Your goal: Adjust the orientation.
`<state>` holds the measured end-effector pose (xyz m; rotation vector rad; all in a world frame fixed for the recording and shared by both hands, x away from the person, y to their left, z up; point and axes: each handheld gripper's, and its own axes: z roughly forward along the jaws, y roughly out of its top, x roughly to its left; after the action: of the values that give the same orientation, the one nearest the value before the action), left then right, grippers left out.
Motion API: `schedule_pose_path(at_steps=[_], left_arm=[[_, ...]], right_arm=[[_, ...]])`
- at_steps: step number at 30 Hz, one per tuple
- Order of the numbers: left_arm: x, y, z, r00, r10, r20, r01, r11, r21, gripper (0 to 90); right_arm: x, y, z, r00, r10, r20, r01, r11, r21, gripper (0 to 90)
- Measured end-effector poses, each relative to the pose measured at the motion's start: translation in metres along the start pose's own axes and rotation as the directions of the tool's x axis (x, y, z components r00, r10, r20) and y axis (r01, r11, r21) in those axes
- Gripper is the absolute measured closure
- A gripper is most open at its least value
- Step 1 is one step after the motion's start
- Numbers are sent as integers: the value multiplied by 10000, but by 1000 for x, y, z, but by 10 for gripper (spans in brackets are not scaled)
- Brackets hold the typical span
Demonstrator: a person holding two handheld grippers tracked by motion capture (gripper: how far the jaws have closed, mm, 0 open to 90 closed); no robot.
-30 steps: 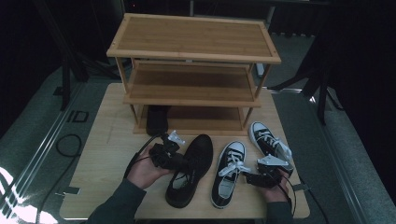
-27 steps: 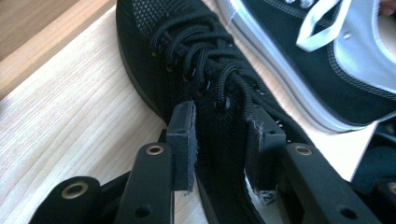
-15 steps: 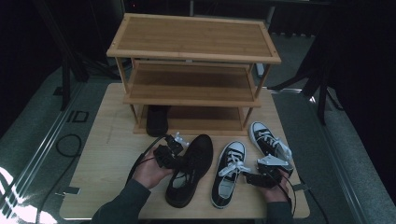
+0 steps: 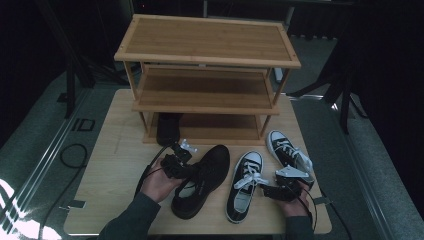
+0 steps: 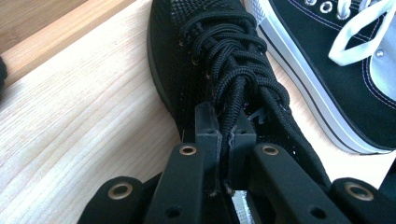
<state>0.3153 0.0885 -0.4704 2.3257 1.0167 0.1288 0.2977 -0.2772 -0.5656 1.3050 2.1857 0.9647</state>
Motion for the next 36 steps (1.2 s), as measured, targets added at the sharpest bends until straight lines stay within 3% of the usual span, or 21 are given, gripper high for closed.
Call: schedule_pose_path(at_steps=[18, 27, 36], left_arm=[[16, -2, -4, 9947, -949, -383, 923, 9936, -650, 865], [17, 3, -8, 9924, -1065, -610, 1008, 9909, -893, 865], [29, 11, -7, 9836, -1472, -1047, 1352, 9842, -1141, 865]], right_arm=[[0, 0, 0, 10000, -34, -5, 34, 10000, -2, 242], [0, 0, 0, 10000, -39, -6, 39, 10000, -4, 242], [0, 0, 0, 10000, -29, -8, 29, 10000, 1, 242]])
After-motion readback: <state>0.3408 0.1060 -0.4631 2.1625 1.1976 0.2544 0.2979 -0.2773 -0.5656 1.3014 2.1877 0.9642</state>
